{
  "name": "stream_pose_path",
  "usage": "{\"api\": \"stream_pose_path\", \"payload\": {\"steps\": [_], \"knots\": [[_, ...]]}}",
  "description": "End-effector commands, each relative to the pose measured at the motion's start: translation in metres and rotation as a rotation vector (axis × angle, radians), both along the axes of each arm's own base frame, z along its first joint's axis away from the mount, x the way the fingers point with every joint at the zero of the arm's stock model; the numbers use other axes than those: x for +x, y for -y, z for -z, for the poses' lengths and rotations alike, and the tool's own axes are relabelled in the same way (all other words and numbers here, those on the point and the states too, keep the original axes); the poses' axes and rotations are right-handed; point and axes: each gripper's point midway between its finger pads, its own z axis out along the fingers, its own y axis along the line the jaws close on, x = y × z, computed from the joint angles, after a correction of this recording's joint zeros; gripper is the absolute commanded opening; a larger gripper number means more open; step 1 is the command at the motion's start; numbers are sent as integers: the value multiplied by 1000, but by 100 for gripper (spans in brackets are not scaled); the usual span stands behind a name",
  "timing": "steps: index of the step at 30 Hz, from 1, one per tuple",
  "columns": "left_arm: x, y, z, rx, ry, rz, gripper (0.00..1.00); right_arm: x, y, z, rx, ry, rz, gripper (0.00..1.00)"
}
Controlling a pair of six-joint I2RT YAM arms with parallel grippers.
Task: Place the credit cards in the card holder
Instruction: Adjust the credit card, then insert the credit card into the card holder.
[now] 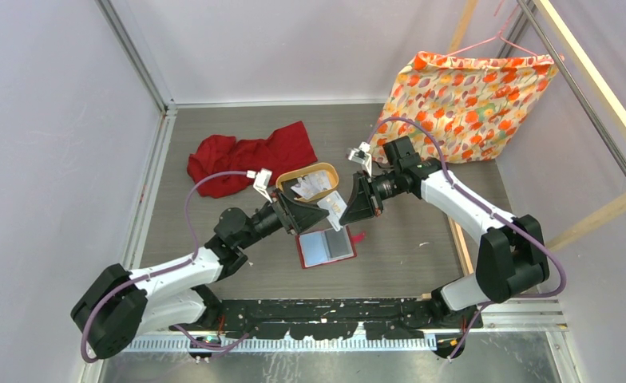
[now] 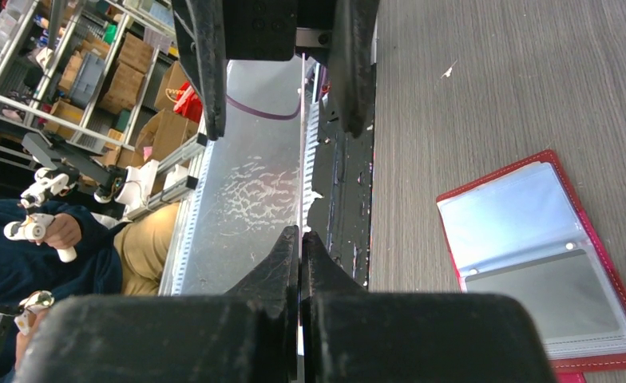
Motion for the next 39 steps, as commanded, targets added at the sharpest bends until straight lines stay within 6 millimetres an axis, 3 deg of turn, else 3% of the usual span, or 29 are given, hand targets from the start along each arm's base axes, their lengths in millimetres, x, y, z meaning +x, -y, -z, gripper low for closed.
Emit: {"api": "stream_pose_path", "payload": {"steps": [1, 9, 18, 21, 25, 27, 29, 33, 34, 39], "knots": [[3, -1, -33, -33, 77, -18, 52, 1, -2, -4, 19, 19, -8, 1], [3, -4, -34, -2, 89, -21, 38, 0, -3, 0, 12, 22, -9, 1], [5, 2, -31, 12, 86, 8, 32, 1, -3, 1, 8, 26, -7, 1], [6, 3, -33, 11, 93, 14, 25, 1, -3, 2, 5, 25, -7, 1], [5, 4, -33, 15, 107, 34, 1, 1, -3, 4, -1, 28, -5, 1], [4, 5, -31, 26, 109, 45, 0, 1, -4, 6, -7, 32, -3, 1], [5, 5, -25, 48, 107, 58, 0, 2, -3, 8, -16, 43, 3, 13], [10, -8, -7, 104, 69, 70, 0, 2, 6, 19, -109, 124, 14, 65], [11, -14, -1, 120, 59, 68, 0, 5, 10, 27, -137, 210, -2, 72], [-5, -37, 43, 235, -42, 116, 0, 18, 42, 58, -373, 384, 2, 78]]}}
